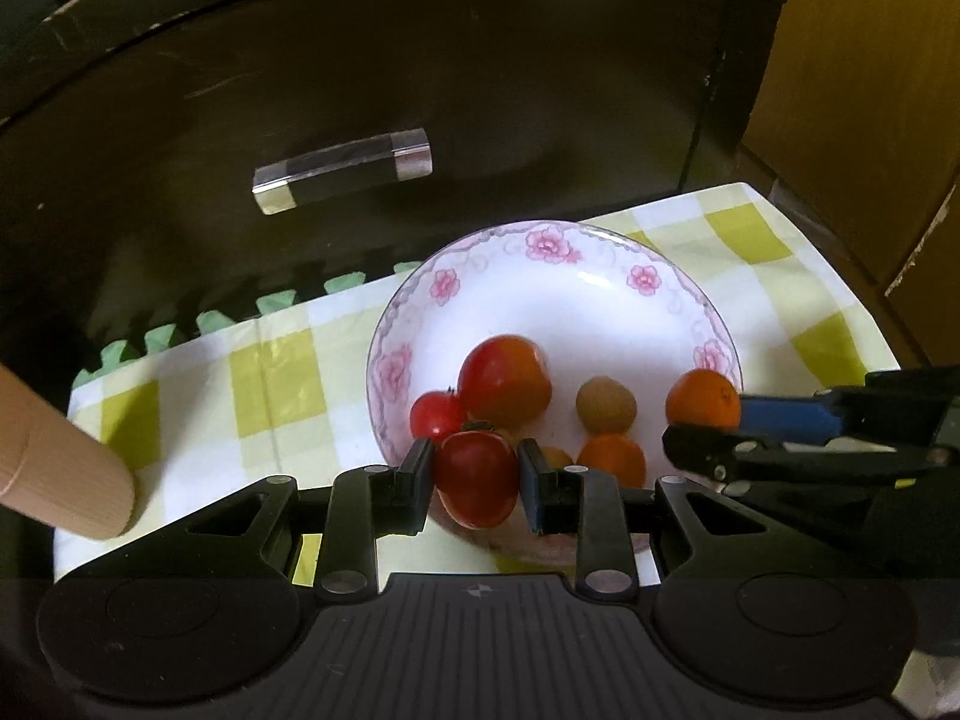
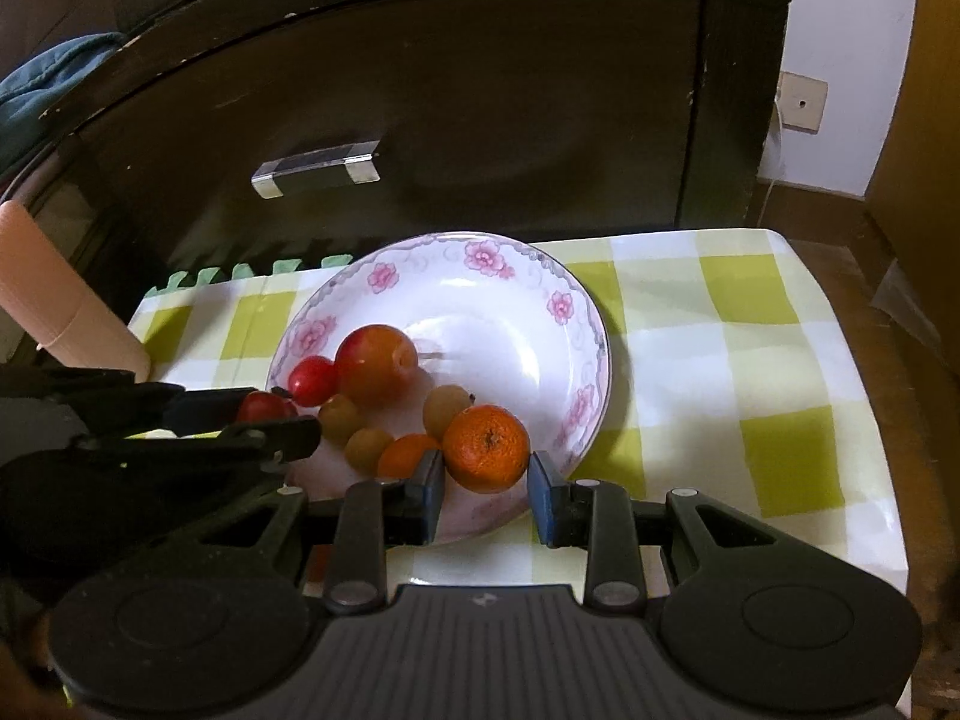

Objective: Organize fruits
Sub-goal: 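Carry the red tomato with the left gripper and the mandarin with the right over the plate, then open both grippers to drop the red tomato and mandarin into the plate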

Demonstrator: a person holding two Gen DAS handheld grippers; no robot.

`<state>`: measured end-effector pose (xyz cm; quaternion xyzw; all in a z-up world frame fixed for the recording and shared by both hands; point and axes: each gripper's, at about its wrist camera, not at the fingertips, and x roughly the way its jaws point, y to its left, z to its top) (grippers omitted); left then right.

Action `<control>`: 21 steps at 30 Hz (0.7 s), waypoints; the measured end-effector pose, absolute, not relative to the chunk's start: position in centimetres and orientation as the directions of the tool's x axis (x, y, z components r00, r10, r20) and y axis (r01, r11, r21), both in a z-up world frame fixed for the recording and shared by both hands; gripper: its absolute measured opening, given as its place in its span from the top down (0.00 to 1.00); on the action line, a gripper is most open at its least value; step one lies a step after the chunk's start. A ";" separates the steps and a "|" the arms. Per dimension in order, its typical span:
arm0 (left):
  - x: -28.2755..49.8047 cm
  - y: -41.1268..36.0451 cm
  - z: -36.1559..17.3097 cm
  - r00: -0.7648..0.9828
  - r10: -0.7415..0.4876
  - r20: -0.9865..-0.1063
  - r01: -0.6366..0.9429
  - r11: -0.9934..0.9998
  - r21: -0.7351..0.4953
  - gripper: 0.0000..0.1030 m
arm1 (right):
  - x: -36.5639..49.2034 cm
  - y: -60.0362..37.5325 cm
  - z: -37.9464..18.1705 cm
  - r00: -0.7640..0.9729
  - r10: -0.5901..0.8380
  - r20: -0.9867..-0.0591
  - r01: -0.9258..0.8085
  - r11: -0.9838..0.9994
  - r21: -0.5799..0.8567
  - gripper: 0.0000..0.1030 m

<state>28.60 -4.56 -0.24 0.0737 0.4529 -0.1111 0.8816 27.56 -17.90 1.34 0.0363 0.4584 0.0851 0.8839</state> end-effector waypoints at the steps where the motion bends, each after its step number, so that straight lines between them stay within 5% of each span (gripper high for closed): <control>1: 28.8 -4.6 -0.3 0.565 -0.129 -0.815 0.262 0.965 0.030 0.63 | 27.8 -17.9 1.2 0.564 0.187 -0.804 -0.118 0.982 0.146 0.72; 21: 30.6 -4.2 -0.6 0.564 -0.138 -0.815 0.235 0.972 -0.002 0.63 | 29.3 -18.0 0.2 0.582 0.249 -0.774 -0.135 0.968 0.209 0.71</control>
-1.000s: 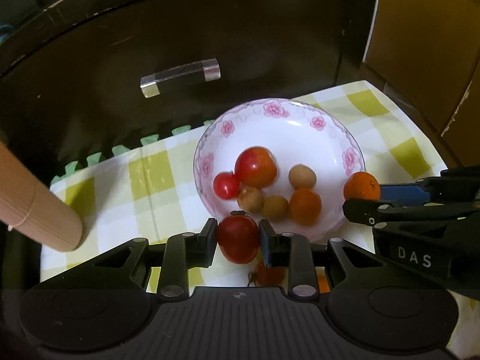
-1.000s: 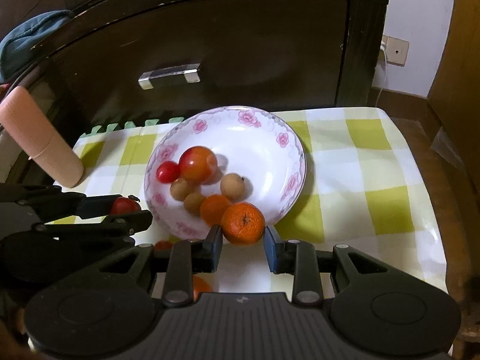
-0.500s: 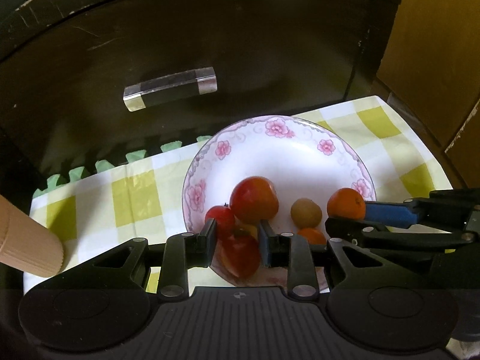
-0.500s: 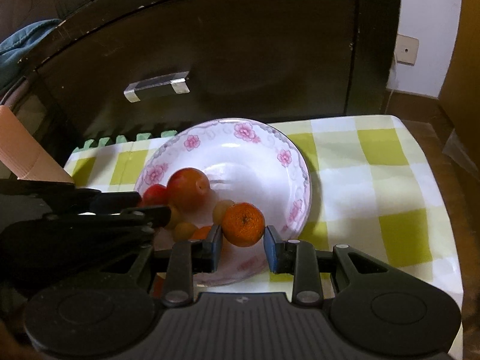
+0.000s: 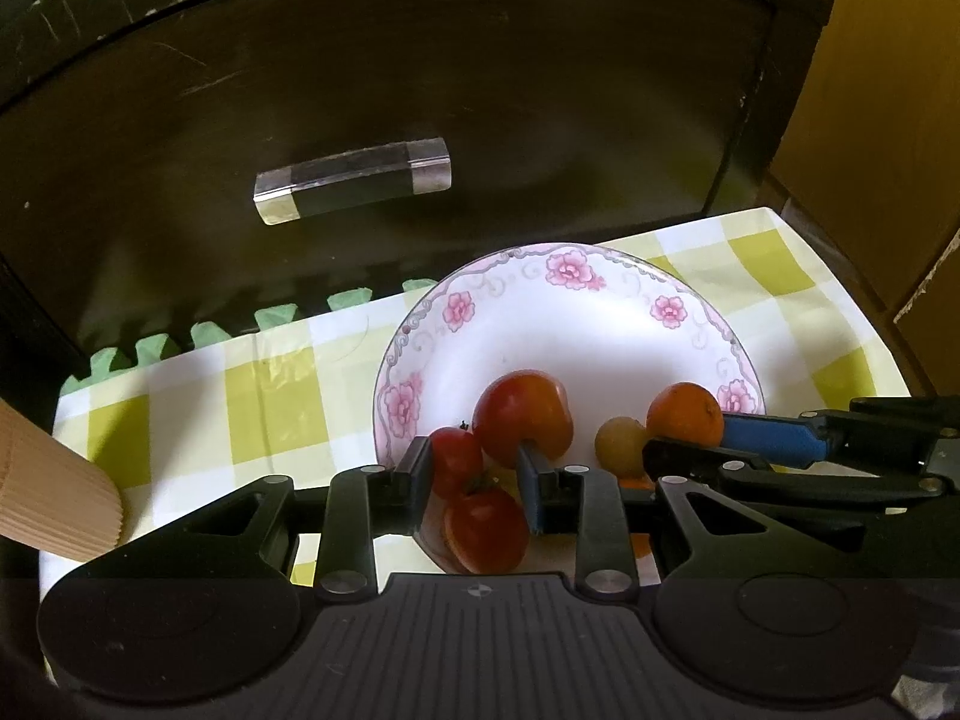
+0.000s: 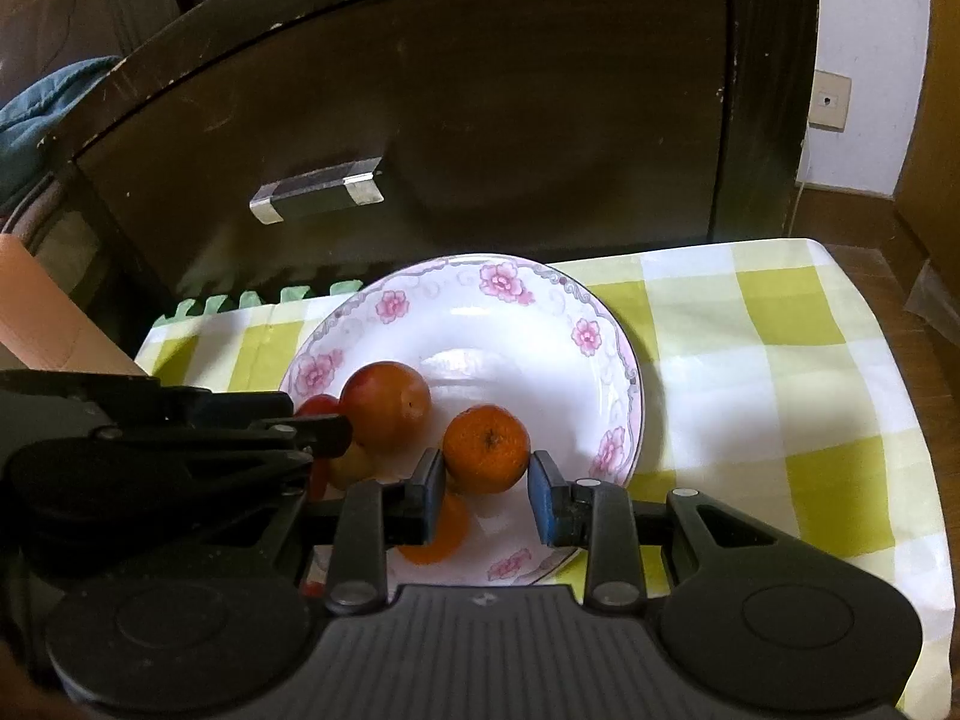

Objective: Organize fruits
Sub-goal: 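Open both grippers to drop the red tomato and mandarin into the plate, then withdraw both open grippers from the plate toward the last loose fruits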

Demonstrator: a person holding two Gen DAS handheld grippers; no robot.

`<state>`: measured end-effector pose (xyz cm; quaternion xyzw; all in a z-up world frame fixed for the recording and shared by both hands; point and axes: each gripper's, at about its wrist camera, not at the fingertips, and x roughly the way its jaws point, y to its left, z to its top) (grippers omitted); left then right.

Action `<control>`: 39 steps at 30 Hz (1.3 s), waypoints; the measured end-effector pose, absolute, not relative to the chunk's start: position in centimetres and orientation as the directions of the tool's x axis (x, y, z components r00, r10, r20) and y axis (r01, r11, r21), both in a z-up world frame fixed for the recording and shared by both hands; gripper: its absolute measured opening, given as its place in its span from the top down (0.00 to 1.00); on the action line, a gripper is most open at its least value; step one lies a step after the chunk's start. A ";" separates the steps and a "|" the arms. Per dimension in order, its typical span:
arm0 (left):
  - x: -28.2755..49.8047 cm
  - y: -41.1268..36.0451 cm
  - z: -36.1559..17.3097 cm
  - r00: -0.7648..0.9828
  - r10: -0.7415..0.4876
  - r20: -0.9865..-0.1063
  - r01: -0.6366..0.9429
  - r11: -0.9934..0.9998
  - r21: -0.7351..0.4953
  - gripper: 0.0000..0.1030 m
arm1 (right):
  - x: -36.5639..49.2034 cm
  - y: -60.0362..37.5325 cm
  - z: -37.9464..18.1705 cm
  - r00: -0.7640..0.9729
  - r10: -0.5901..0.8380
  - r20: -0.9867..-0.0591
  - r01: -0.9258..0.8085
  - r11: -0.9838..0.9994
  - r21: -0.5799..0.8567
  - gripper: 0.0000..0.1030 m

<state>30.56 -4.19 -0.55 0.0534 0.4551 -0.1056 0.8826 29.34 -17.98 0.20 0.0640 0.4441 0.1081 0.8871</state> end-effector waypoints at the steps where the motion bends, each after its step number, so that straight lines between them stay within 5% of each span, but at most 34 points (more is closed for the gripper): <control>1: 30.6 -4.2 -0.5 0.564 -0.137 -0.814 0.235 0.972 -0.001 0.63 | 29.4 -18.0 0.2 0.582 0.252 -0.774 -0.135 0.968 0.214 0.71; 39: 27.7 -3.5 3.4 0.637 -0.105 -0.764 0.226 0.973 0.055 0.37 | 26.3 -17.9 3.3 0.624 0.255 -0.739 -0.144 0.967 0.212 0.71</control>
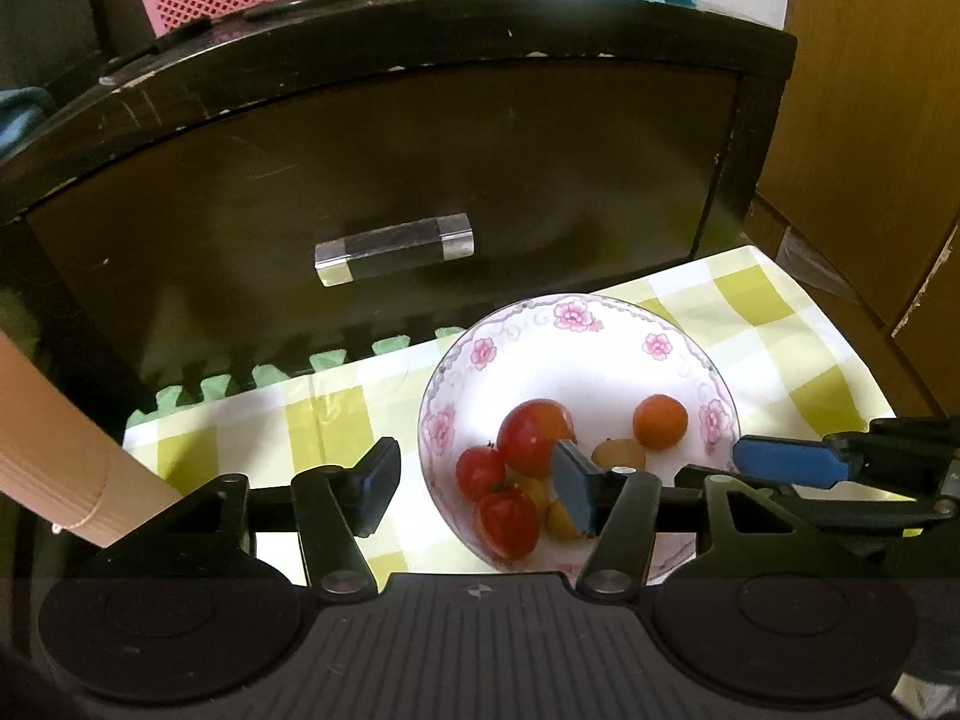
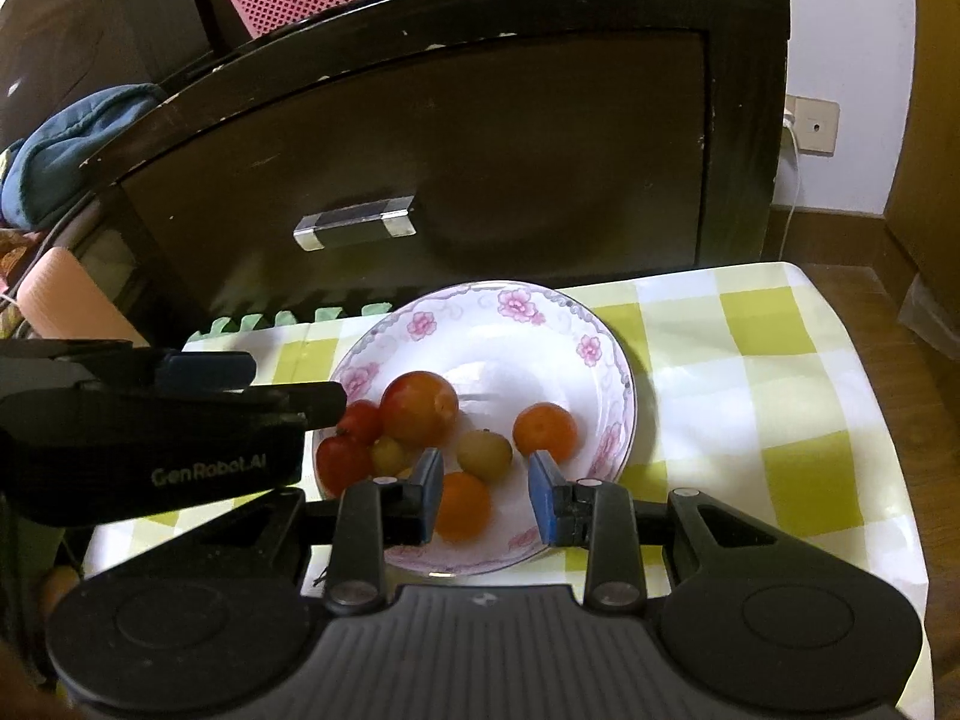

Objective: Organize fruits
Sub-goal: 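Withdraw both open grippers from the plate toward the last loose fruits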

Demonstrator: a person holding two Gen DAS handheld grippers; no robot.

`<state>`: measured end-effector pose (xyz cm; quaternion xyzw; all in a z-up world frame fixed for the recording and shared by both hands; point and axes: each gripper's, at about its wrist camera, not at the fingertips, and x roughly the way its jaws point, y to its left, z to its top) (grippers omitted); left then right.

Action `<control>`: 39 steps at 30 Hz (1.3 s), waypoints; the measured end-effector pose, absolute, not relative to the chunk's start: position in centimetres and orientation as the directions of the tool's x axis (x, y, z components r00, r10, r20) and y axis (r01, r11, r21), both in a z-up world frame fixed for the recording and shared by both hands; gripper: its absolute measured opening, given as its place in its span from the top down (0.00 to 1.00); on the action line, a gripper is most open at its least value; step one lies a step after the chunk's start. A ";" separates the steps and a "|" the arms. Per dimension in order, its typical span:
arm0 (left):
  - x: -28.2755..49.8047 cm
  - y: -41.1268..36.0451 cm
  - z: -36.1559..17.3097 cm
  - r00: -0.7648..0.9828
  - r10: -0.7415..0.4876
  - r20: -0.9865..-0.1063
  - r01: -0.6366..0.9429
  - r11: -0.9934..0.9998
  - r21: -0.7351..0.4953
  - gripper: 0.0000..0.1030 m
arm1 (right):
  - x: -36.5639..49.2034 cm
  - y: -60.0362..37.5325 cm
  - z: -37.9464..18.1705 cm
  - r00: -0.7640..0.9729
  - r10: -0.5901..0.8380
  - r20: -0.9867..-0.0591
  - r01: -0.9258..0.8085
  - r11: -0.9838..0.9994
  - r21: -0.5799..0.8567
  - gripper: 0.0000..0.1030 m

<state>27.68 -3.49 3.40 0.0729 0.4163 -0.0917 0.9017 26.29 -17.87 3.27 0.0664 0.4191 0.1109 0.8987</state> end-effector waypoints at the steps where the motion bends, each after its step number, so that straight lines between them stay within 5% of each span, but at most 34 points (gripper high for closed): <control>1: 27.5 -3.4 3.4 0.636 -0.105 -0.764 0.226 0.973 0.055 0.37 | 26.2 -17.9 3.4 0.624 0.255 -0.738 -0.144 0.967 0.212 0.71; 39: 23.5 -1.6 -0.1 0.504 -0.126 -0.855 0.260 0.966 0.010 0.32 | 22.0 -13.5 -1.8 0.443 0.264 -0.857 -0.265 0.952 0.157 0.70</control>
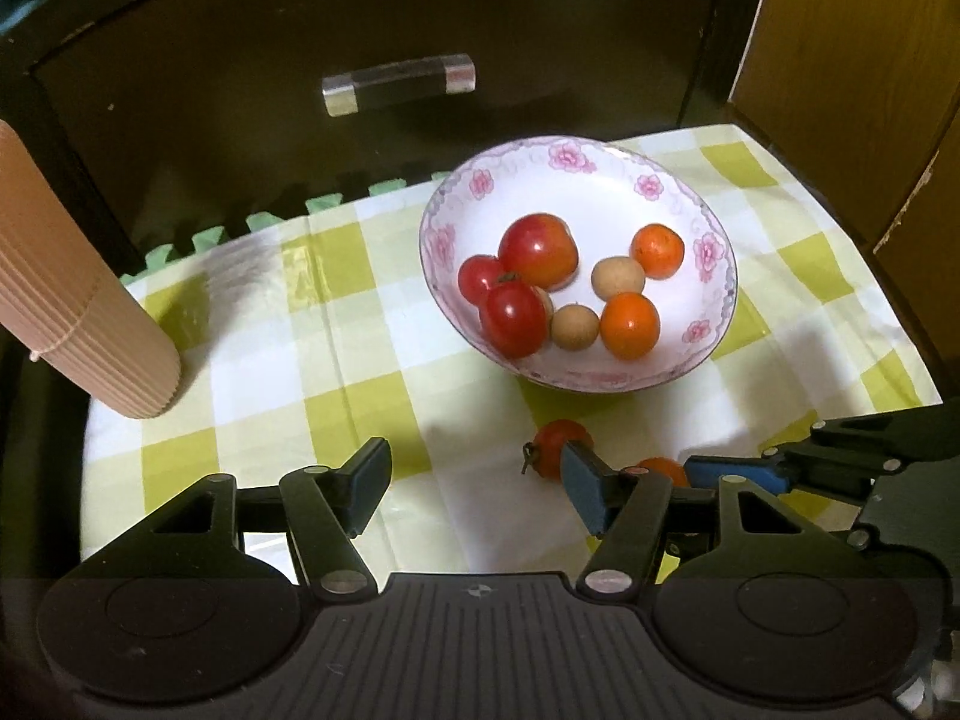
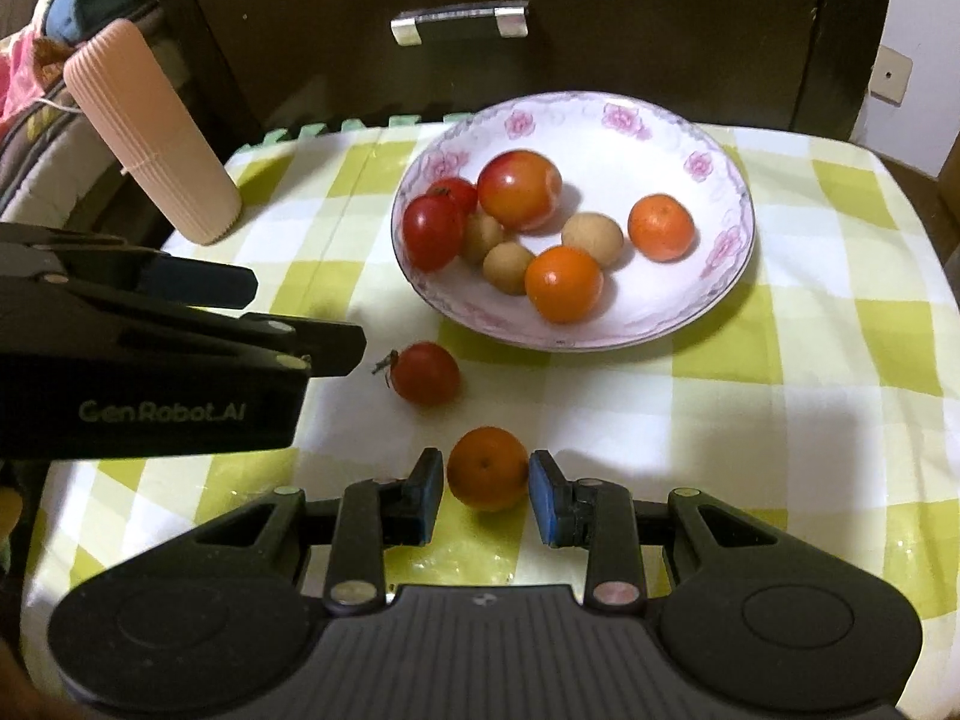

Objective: Organize fruits
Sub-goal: 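Withdraw both open grippers from the plate toward the last loose fruits, then close the left gripper on a red tomato while the right gripper grasps a mandarin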

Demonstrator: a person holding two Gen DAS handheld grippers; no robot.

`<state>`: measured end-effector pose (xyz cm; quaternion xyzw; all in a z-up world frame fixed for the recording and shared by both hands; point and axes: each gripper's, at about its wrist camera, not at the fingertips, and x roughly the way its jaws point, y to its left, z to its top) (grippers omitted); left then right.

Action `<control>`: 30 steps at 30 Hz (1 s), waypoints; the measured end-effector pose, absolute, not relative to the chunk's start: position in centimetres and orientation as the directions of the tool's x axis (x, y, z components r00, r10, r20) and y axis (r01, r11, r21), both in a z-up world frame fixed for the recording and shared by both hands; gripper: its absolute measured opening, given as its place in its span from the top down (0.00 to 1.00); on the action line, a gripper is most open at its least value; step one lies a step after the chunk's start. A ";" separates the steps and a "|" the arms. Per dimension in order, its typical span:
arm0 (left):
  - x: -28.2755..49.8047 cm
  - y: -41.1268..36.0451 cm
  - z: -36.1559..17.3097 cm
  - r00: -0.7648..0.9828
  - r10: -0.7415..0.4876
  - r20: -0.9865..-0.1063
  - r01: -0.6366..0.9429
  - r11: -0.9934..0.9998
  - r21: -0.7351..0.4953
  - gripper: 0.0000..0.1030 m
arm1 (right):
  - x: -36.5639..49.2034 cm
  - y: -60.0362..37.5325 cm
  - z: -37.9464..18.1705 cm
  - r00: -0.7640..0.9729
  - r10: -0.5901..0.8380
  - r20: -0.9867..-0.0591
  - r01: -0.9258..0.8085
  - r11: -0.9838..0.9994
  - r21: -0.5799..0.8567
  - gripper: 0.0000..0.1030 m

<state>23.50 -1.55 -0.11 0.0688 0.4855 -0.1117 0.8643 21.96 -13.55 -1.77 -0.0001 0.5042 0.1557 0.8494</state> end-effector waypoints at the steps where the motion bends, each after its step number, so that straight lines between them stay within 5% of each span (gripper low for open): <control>1: 23.5 -1.6 -0.2 0.500 -0.130 -0.856 0.262 0.965 0.007 0.32 | 22.0 -13.5 -1.9 0.441 0.263 -0.858 -0.265 0.952 0.155 0.70; 23: 26.3 -3.9 -3.9 0.441 -0.184 -0.878 0.251 0.965 -0.076 0.32 | 21.3 -14.8 -2.6 0.426 0.278 -0.861 -0.257 0.950 0.180 0.71; 30: 26.2 -4.0 -4.0 0.464 -0.164 -0.870 0.244 0.968 -0.052 0.46 | 20.8 -16.0 -2.6 0.428 0.267 -0.863 -0.224 0.957 0.185 0.71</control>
